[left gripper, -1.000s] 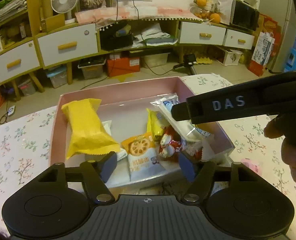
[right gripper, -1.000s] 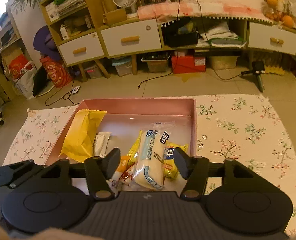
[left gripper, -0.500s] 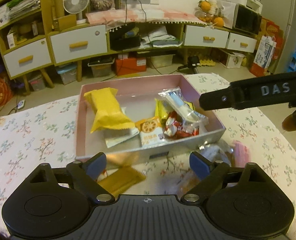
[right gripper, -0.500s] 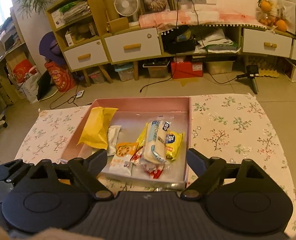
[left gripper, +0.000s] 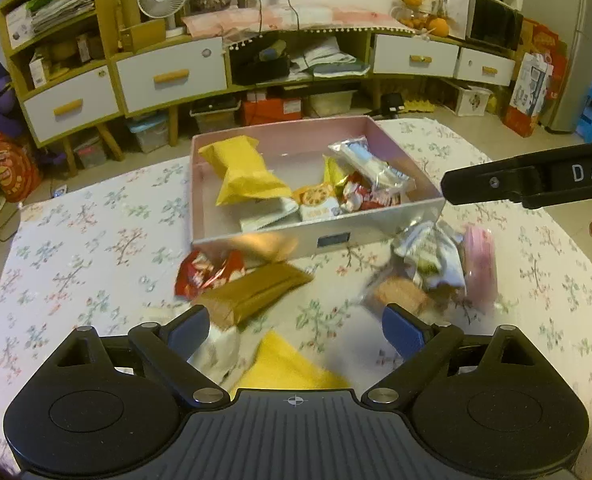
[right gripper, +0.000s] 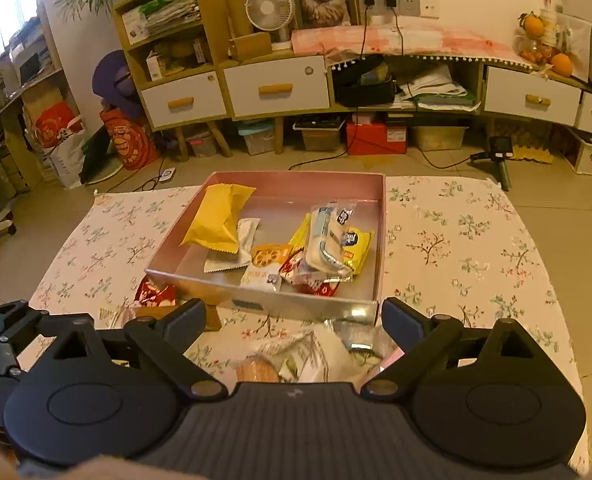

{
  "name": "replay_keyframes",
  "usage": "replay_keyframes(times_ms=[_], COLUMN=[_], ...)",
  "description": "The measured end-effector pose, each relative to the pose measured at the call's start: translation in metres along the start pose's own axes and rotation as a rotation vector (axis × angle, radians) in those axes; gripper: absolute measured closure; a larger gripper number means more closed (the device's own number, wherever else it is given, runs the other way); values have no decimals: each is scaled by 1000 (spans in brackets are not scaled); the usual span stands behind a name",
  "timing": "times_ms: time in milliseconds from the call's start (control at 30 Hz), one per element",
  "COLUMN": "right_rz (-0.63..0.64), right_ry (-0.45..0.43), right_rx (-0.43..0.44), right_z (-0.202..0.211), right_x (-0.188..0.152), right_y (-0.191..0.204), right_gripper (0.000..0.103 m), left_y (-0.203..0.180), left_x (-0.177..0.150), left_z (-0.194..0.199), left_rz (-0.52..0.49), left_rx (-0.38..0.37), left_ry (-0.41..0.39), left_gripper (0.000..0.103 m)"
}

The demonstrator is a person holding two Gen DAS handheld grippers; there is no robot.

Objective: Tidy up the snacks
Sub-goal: 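Withdraw both open tools from the box back over the snack pile, then grasp the yellow pillow packet with the left tool while the right tool grasps the white printed packet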

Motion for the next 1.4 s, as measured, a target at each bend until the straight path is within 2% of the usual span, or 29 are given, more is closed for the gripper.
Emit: replay_keyframes(times_ms=[433, 667, 833, 933, 1033, 1100, 1167, 1300, 1400], right_rz=[17, 75, 97, 111, 118, 110, 101, 103, 77], right_ry=[4, 7, -4, -16, -20, -6, 8, 25, 45], right_rx=[8, 25, 47, 72, 106, 120, 125, 106, 104], right_z=[12, 15, 11, 7, 1, -6, -13, -23, -31], right_x=[-32, -46, -53, -53, -52, -53, -53, -56, -57], right_y=[2, -3, -10, -11, -7, -7, -7, -11, -15], right_gripper=[6, 6, 7, 10, 22, 31, 35, 38, 42], left_y=[34, 49, 47, 40, 35, 34, 35, 38, 39], left_x=[-32, -55, -63, -63, -62, -63, -64, -65, -65], left_z=[30, 33, 33, 32, 27, 21, 14, 3, -1], left_rz=[37, -4, -3, -21, -34, -34, -34, -34, -32], left_rx=[45, 2, -83, -146, -189, -198, -200, -198, -210], left_ry=[-22, -17, -39, -60, -60, -43, -23, 3, 14], left_gripper=[7, 7, 7, 9, 10, 19, 26, 35, 37])
Point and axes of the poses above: each gripper's, at about its wrist camera, not at the fingertips, and z roughly against the way its jaws point, y to its left, x to its top, the point moved 4 cm from there along -z, roughly the way its jaws point, and after that the axes turned 12 degrees about -y, right-handed, at the moved point
